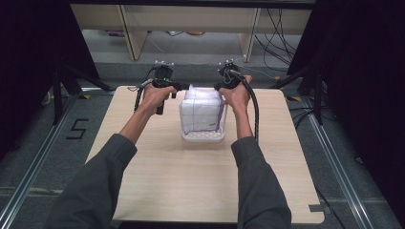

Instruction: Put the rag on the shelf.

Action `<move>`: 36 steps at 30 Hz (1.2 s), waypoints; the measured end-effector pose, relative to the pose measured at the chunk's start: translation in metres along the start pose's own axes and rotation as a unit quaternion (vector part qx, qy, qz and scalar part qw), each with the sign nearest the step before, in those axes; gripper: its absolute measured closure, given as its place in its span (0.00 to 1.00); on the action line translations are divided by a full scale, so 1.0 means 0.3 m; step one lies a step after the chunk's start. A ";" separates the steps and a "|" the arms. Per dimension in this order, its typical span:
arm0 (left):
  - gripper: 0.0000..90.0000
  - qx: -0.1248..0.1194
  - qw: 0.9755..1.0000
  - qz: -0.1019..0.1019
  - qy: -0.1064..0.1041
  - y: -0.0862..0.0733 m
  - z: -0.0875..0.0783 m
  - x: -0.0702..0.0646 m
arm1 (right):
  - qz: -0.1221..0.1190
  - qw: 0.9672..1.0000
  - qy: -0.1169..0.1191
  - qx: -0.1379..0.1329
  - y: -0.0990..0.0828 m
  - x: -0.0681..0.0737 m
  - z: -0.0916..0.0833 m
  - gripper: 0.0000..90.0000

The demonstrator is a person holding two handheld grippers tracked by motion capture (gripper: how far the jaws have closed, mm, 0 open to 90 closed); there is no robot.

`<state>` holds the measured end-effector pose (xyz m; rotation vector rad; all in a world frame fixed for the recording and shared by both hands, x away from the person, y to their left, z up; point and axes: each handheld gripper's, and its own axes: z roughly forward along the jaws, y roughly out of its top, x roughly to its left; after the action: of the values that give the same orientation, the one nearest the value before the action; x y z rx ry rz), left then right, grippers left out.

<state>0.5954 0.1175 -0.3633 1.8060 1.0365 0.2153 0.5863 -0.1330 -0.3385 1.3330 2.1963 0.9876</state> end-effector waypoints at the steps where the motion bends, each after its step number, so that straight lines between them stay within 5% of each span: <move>1: 0.77 0.005 1.000 0.003 -0.002 0.000 -0.003 0.003 | -0.002 1.000 -0.004 -0.003 0.001 -0.004 -0.003 0.76; 3: 0.68 0.006 1.000 0.002 0.000 0.000 -0.013 0.010 | 0.006 1.000 -0.009 -0.010 0.003 -0.008 -0.009 0.72; 17: 0.58 -0.001 1.000 -0.002 -0.018 -0.020 -0.100 0.018 | 0.021 1.000 -0.014 -0.013 -0.019 -0.049 -0.059 0.64; 36: 0.40 0.006 0.999 0.000 -0.045 -0.106 -0.205 -0.041 | 0.009 0.999 0.011 -0.032 -0.089 -0.042 -0.178 0.53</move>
<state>0.5360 0.1540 -0.3561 1.8107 0.9755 0.1273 0.5420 -0.1718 -0.3224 1.3220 2.1536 1.0744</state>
